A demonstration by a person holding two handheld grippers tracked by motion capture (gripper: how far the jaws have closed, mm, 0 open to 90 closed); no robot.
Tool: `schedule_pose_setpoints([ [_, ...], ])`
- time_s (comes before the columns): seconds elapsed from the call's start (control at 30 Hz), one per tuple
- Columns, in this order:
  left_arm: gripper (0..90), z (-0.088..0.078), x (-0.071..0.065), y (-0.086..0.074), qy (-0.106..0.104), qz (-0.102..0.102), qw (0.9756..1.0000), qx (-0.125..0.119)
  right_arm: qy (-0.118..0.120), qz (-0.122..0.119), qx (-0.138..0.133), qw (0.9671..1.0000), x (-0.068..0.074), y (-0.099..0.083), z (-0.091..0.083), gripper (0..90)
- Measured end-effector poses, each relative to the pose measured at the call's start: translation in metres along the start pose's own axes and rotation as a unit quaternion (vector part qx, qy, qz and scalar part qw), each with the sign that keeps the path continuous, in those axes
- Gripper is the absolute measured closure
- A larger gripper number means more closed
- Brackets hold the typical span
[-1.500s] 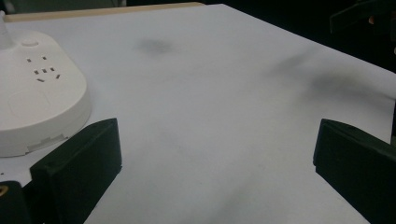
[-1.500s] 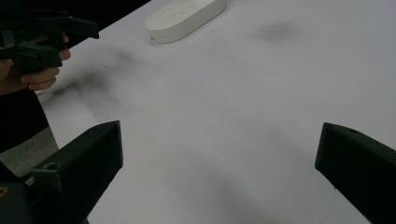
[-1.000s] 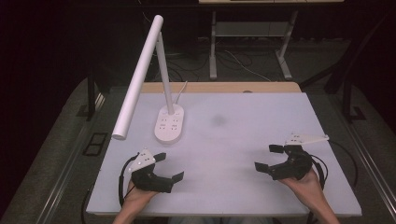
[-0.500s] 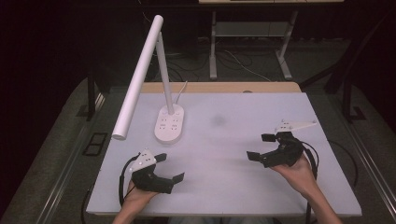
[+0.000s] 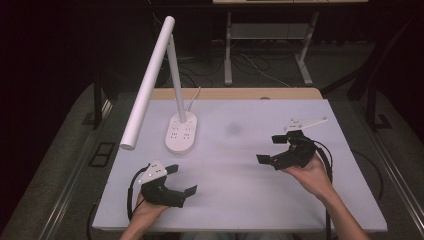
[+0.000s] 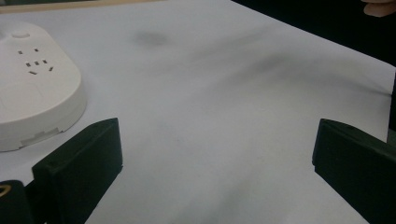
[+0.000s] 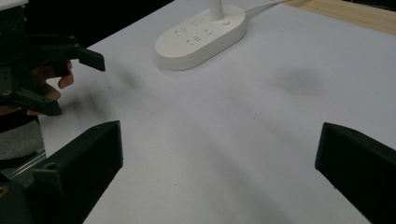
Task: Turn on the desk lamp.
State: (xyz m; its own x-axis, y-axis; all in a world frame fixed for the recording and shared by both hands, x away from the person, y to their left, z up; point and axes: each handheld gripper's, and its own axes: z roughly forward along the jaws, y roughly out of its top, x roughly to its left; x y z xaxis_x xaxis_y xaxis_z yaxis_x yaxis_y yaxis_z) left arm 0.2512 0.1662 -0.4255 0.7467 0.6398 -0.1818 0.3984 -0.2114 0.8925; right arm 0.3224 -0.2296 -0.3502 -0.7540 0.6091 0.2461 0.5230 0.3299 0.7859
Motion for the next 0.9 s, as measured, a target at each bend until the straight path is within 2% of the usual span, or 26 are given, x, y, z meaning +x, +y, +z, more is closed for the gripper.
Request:
schedule_pose_setpoints([
  [0.67,0.5,-0.001,0.000,-0.001,-0.004,-0.003,1.0000,0.000,0.006,-0.004,0.023,0.9997,-0.010,0.017,0.032,0.6],
  [0.9,0.5,0.000,0.000,-0.001,-0.005,-0.003,1.0000,0.002,0.011,-0.008,0.029,0.9995,-0.012,0.028,0.044,0.6],
])
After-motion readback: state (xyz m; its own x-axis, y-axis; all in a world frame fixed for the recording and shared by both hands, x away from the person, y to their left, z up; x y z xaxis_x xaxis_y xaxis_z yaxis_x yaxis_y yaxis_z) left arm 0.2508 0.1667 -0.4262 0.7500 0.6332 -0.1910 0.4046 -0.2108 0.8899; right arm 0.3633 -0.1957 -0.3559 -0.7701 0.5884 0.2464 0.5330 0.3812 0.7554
